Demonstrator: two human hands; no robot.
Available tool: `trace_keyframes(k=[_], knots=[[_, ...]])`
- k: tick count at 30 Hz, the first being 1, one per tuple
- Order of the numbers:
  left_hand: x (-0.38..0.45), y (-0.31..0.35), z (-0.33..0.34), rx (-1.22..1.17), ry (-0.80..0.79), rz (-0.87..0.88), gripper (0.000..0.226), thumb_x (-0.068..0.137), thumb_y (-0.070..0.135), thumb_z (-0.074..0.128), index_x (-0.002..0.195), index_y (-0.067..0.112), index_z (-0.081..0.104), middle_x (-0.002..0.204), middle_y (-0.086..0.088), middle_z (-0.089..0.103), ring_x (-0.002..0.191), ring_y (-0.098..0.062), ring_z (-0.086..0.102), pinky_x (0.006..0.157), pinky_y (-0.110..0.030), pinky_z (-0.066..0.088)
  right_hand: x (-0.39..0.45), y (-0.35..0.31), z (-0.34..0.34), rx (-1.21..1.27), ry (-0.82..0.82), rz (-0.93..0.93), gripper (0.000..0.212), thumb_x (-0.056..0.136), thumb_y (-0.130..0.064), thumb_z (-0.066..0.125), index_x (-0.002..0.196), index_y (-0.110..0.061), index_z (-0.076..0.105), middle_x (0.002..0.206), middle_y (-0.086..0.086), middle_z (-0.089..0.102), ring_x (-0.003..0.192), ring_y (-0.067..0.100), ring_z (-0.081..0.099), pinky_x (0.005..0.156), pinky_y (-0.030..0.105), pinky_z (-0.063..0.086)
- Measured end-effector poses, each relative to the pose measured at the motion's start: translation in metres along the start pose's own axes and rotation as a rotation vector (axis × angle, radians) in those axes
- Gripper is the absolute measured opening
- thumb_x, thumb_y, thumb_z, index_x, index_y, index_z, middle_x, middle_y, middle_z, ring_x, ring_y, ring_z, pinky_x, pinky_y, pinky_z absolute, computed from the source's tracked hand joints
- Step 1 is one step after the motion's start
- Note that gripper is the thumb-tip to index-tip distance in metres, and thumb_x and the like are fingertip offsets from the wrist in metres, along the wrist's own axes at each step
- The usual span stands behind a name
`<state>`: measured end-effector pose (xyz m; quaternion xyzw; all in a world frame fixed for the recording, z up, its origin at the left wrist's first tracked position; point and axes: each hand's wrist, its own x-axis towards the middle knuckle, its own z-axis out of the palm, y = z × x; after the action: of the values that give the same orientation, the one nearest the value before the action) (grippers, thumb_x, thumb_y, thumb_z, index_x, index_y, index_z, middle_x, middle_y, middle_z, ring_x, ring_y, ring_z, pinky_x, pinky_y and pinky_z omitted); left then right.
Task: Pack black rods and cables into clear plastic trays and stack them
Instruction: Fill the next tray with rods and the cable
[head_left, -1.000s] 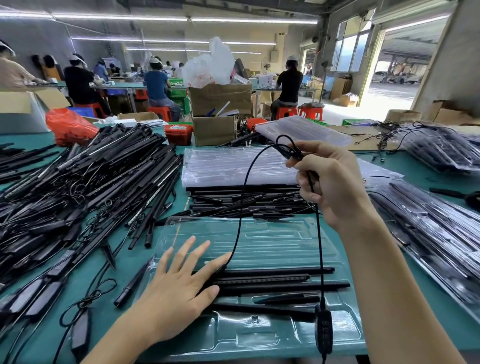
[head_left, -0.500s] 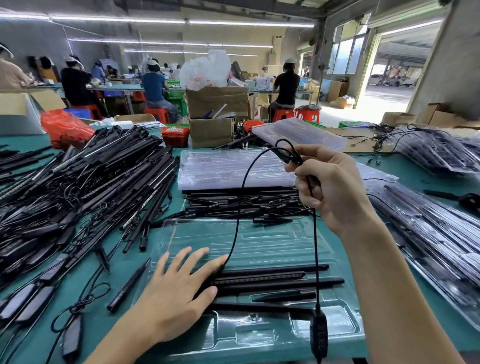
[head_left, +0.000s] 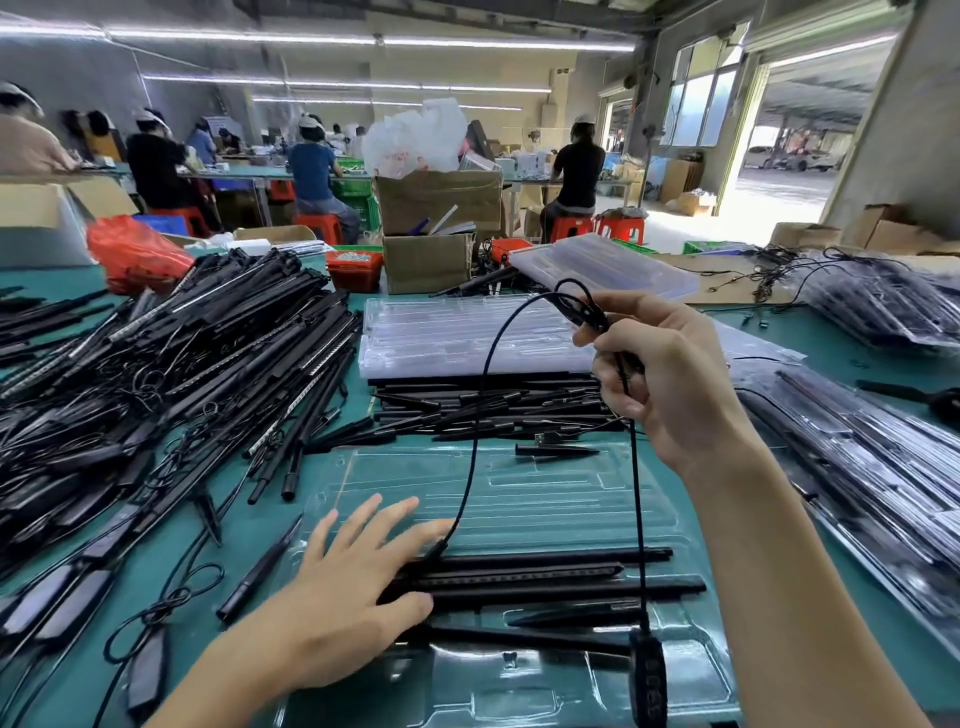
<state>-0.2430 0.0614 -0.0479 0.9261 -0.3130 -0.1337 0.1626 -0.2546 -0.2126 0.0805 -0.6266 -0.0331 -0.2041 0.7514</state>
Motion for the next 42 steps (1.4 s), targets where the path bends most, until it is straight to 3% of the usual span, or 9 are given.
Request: trace_keyframes(k=[3, 7, 13, 24, 27, 29, 34, 37, 42], knots=[[0.011, -0.004, -0.029, -0.231, -0.010, 0.049, 0.071, 0.076, 0.025, 0.043, 0.135, 0.065, 0.034, 0.135, 0.061, 0.013, 0.133, 0.031, -0.001, 0.122, -0.024, -0.003, 0.001, 0.001, 0.000, 0.003, -0.002, 0.003, 0.030, 0.085, 0.013, 0.049, 0.105, -0.002, 0.067, 0.075, 0.010, 0.065, 0.045, 0.013, 0.040, 0.035, 0.020, 0.021], [0.064, 0.007, -0.045, -0.365, 0.306, 0.073, 0.050, 0.094, -0.006, 0.041, 0.107, 0.035, 0.065, 0.114, 0.019, 0.066, 0.109, 0.006, 0.060, 0.106, -0.029, 0.045, 0.002, 0.005, 0.003, -0.011, -0.006, 0.002, 0.031, 0.085, 0.012, 0.049, 0.106, -0.002, 0.067, 0.075, 0.010, 0.066, 0.046, 0.015, 0.040, 0.036, 0.021, 0.023], [0.154, 0.029, -0.025, 0.089, 0.141, 0.235, 0.043, 0.100, 0.008, 0.045, 0.131, 0.030, 0.065, 0.152, 0.007, 0.047, 0.142, -0.015, 0.038, 0.114, -0.046, 0.032, 0.002, 0.008, 0.003, -0.026, -0.028, 0.014, 0.033, 0.087, 0.013, 0.048, 0.105, -0.007, 0.067, 0.074, 0.009, 0.065, 0.048, 0.016, 0.041, 0.035, 0.021, 0.026], [0.169, 0.031, -0.012, 0.150, 0.107, -0.058, 0.064, 0.103, 0.050, 0.034, 0.160, 0.027, 0.014, 0.156, -0.004, 0.036, 0.144, -0.029, 0.026, 0.115, -0.050, 0.021, 0.004, 0.006, -0.004, -0.031, -0.021, 0.012, 0.033, 0.085, 0.012, 0.049, 0.100, -0.009, 0.070, 0.074, 0.010, 0.066, 0.047, 0.016, 0.041, 0.035, 0.020, 0.027], [0.148, 0.042, -0.032, -0.273, 0.424, 0.011, 0.032, 0.103, 0.039, 0.044, 0.118, 0.023, 0.066, 0.111, -0.003, 0.070, 0.105, -0.021, 0.064, 0.088, -0.039, 0.051, 0.002, 0.005, 0.000, 0.020, -0.032, 0.033, 0.032, 0.086, 0.012, 0.048, 0.105, -0.005, 0.067, 0.074, 0.009, 0.066, 0.046, 0.014, 0.041, 0.034, 0.020, 0.025], [0.127, 0.049, -0.050, -0.740, 0.520, 0.087, 0.037, 0.101, 0.032, 0.048, 0.073, 0.017, 0.067, 0.069, -0.003, 0.068, 0.061, -0.020, 0.063, 0.052, -0.024, 0.044, 0.001, 0.003, 0.003, 0.075, -0.068, 0.067, 0.030, 0.088, 0.011, 0.049, 0.109, -0.004, 0.064, 0.074, 0.009, 0.066, 0.047, 0.012, 0.043, 0.033, 0.020, 0.025], [0.065, 0.044, -0.101, -1.180, -0.093, 0.408, 0.035, 0.082, 0.032, 0.054, 0.055, 0.010, 0.062, 0.047, -0.011, 0.057, 0.034, -0.021, 0.054, 0.035, -0.020, 0.027, -0.002, -0.006, 0.008, 0.197, -0.186, 0.124, 0.027, 0.089, 0.006, 0.049, 0.107, -0.008, 0.064, 0.076, 0.008, 0.064, 0.049, 0.010, 0.044, 0.032, 0.016, 0.028], [0.041, 0.048, -0.121, -0.980, -0.605, 0.530, 0.041, 0.095, 0.027, 0.051, 0.088, -0.008, 0.071, 0.081, -0.021, 0.074, 0.063, -0.026, 0.073, 0.044, -0.022, 0.049, -0.002, -0.010, 0.013, 0.276, -0.198, 0.164, 0.027, 0.089, 0.005, 0.048, 0.109, -0.009, 0.060, 0.077, 0.006, 0.062, 0.050, 0.007, 0.043, 0.030, 0.015, 0.028], [0.031, 0.087, -0.087, -0.380, -0.685, 0.168, 0.050, 0.096, 0.046, 0.063, 0.139, 0.023, 0.055, 0.124, 0.006, 0.070, 0.107, -0.017, 0.070, 0.083, -0.032, 0.060, -0.003, -0.016, 0.020, 0.502, -0.252, 0.256, 0.033, 0.078, 0.000, 0.053, 0.109, -0.009, 0.050, 0.081, 0.004, 0.057, 0.053, 0.003, 0.038, 0.029, 0.010, 0.027]])
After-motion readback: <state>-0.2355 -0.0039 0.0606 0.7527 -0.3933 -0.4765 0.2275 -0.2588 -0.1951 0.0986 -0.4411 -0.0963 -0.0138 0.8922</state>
